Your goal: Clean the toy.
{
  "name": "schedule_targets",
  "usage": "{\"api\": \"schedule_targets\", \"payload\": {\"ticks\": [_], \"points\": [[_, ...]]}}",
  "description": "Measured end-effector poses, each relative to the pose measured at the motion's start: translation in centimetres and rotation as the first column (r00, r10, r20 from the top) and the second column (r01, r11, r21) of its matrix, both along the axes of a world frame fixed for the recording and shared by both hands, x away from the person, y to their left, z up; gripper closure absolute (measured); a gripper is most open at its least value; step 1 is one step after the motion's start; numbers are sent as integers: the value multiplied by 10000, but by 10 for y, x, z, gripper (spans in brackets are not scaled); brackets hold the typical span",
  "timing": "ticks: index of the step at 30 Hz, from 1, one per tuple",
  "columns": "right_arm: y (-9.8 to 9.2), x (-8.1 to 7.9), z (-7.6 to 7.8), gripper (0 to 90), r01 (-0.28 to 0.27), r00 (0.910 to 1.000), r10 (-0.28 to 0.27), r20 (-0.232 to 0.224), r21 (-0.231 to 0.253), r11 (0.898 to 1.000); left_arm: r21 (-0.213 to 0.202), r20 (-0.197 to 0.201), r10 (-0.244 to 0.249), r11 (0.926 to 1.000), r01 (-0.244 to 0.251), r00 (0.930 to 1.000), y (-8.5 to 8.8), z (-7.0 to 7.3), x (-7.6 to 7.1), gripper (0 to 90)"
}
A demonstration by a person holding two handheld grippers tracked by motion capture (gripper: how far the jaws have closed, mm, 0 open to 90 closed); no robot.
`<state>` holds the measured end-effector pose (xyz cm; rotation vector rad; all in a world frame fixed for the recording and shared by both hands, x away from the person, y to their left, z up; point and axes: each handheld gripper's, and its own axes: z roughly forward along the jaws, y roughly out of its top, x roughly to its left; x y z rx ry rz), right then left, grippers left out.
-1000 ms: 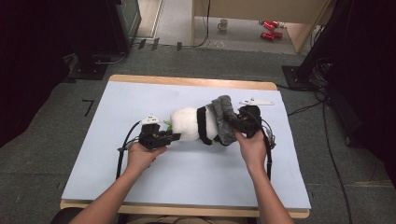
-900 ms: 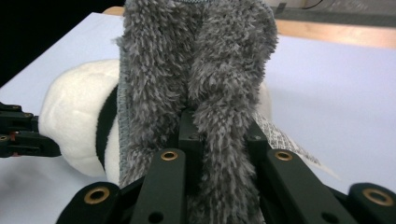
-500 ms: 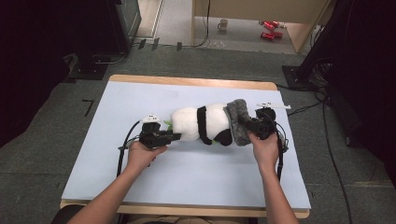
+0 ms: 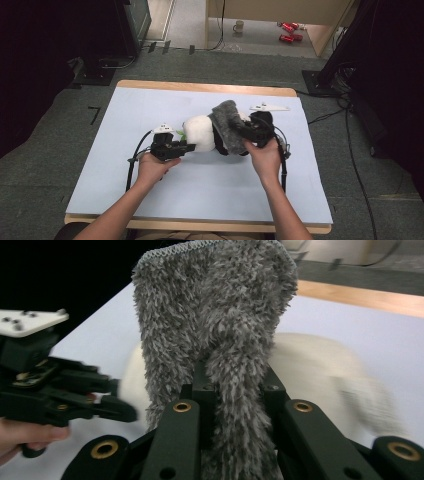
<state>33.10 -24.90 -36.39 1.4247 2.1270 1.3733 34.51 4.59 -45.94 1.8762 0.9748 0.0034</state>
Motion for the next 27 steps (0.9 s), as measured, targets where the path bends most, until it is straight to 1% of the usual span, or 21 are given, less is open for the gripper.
{"api": "schedule_targets", "payload": {"ticks": [2,4,8,11,12,13,14,16,19,21,23,24,25,27], "points": [[17,1,-3,773,-475,9988,473,-112,-177,9987,-235,-130,25,9997,-28,9999,1,0,0,676],[30,3,-6,773,-833,9964,828,-207,-254,9962,-363,-219,94,9993,-101,9997,1,2,-1,676],[46,5,-11,773,-1268,9915,1255,-354,-351,9913,-261,80,255,9993,-253,9996,0,7,-6,676],[59,7,-21,769,-1588,9855,1564,-658,-333,9867,-232,102,396,9990,-393,9992,0,8,-9,676],[63,8,-25,765,-1682,9838,1654,-686,-371,9851,-81,100,474,9988,-473,9988,0,8,-10,677],[65,9,-29,764,-1700,9838,1677,-638,-327,9849,-37,45,470,9989,-470,9989,0,7,-10,678],[65,11,-32,764,-1716,9832,1694,-677,-270,9848,-39,-46,479,9988,-480,9988,1,6,-9,679],[63,14,-37,773,-1707,9826,1692,-763,-144,9852,79,-56,461,9989,-461,9989,1,4,-9,678],[61,15,-41,780,-1689,9837,1656,-698,-449,9846,161,-8,373,9992,-372,9993,-1,2,-8,679],[58,16,-40,781,-1615,9850,1571,-717,-610,9850,165,-8,338,9993,-338,9994,0,1,-7,680],[53,17,-39,784,-1417,9886,1361,-647,-921,9856,124,-33,275,9995,-274,9996,4,0,-5,680],[49,18,-39,787,-1371,9892,1315,-654,-914,9863,61,-60,240,9997,-239,9997,4,0,-4,679],[45,18,-39,790,-1309,9893,1251,-746,-782,9883,62,-37,214,9998,-214,9998,5,0,-3,679],[40,19,-37,790,-1283,9893,1224,-792,-736,9890,146,36,130,9998,-131,9999,5,0,-2,679]]}}
